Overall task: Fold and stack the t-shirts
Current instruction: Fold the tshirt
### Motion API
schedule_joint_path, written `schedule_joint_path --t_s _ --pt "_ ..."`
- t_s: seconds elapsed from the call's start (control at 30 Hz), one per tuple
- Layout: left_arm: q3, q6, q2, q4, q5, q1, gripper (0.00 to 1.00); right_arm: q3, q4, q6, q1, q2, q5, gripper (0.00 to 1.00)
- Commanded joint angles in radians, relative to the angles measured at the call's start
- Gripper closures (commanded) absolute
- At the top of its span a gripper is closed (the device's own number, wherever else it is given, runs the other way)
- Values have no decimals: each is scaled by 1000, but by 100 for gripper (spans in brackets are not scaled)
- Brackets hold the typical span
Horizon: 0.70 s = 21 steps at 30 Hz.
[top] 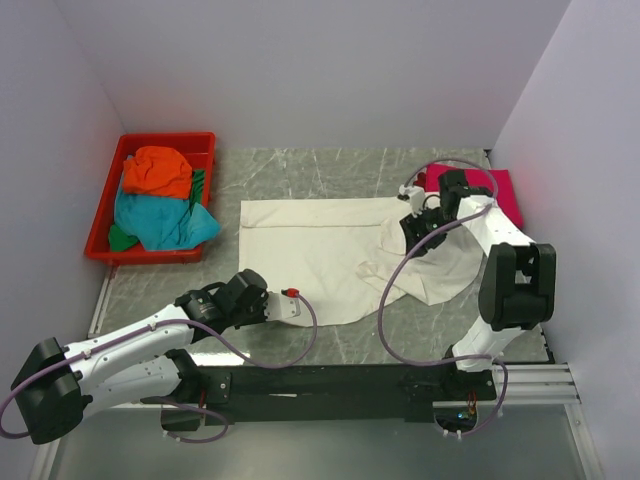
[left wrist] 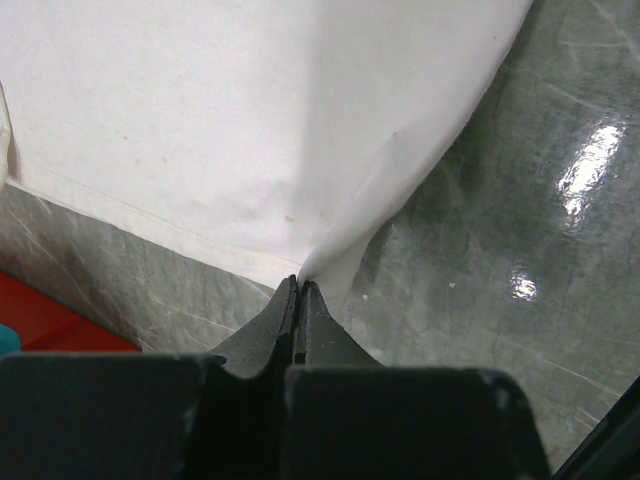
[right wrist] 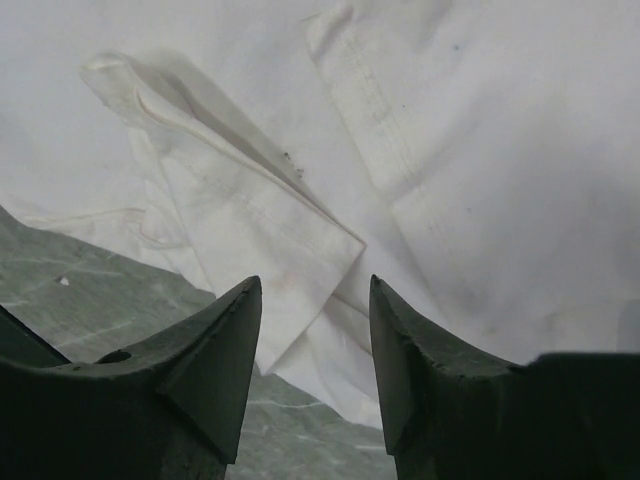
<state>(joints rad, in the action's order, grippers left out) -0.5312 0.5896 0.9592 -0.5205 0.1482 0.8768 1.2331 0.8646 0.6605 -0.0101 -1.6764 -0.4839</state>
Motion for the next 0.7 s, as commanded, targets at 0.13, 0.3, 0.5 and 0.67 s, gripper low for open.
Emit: schedule_joint_path --t_s 0.13,0.3,0.5,0.67 --pt "3 -2 -17 16 1 5 100 -70 -3 -70 58 -14 -25 41" --pt "2 -2 -13 14 2 4 100 -72 7 -75 67 -55 -35 41" --pt "0 -2 -7 17 2 4 100 -64 40 -65 67 -108 -71 43" --pt "-1 -2 -5 16 2 4 100 -73 30 -75 67 -138 -73 45"
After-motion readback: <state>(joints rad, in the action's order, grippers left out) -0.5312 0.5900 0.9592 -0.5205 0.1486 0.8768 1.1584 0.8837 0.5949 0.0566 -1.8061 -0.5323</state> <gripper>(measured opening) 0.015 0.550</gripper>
